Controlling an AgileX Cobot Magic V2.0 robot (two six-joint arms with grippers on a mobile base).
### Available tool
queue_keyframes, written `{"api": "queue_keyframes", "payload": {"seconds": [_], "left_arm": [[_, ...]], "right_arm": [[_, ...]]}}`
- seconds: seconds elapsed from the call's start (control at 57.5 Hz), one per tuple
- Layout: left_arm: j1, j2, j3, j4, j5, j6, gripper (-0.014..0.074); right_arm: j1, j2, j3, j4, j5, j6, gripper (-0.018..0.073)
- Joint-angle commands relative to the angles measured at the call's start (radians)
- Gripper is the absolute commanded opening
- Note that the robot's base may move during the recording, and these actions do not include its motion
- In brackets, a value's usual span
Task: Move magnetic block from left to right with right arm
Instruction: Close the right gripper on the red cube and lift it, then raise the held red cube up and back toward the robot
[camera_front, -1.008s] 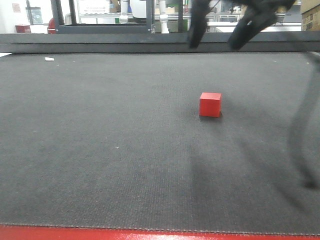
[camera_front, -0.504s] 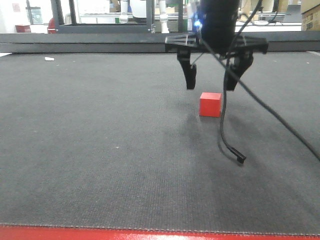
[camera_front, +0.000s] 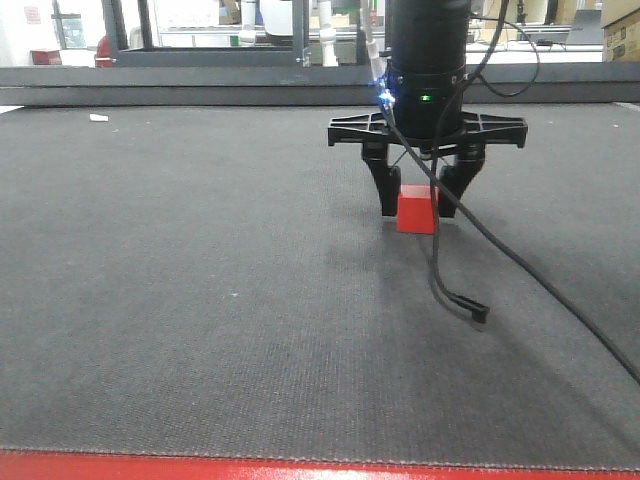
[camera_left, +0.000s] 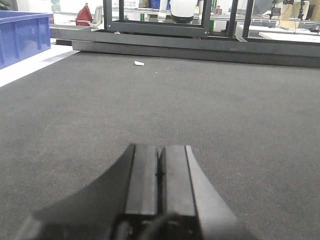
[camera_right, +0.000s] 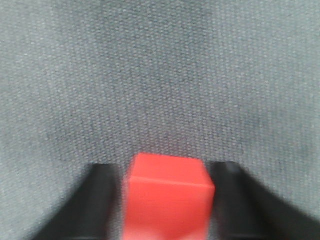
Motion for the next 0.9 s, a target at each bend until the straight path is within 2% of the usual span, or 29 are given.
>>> {"api": "queue_keyframes", "payload": {"seconds": [0.0,0.139,0.261,0.469,0.678,0.887], "left_arm": [[0.002,-0.012,0.008,-0.005,-0.084,-0.006,-0.0126],[0.002,-0.012,0.008,-0.005,-0.084,-0.006,-0.0126],[0.002,-0.012,0.008,-0.005,-0.084,-0.006,-0.0126],[0.002,-0.012,0.008,-0.005,-0.084,-0.006,-0.0126],[0.002,-0.012,0.008,-0.005,-0.084,-0.006,-0.0126],[0.002,-0.012,0.008,-0.005,-0.084,-0.006,-0.0126]], "right_arm": [[0.000,-0.066,-0.035,-0.013,-0.020,0.002,0.0206],[-0.006,-0.092,-0.035,-0.013,-0.020,-0.005,0.0109],[-0.015,-0.144,-0.035,-0.013,-0.020,-0.051,0.0100],[-0.038,-0.281,0.013,-0.013,-0.042,-0.281,0.0100],[-0.076,-0.494,0.220,-0.013,-0.154,-0.461,0.0100],[-0.116,-0.744,0.528,-0.013,-0.355,-0.509,0.0100]]}}
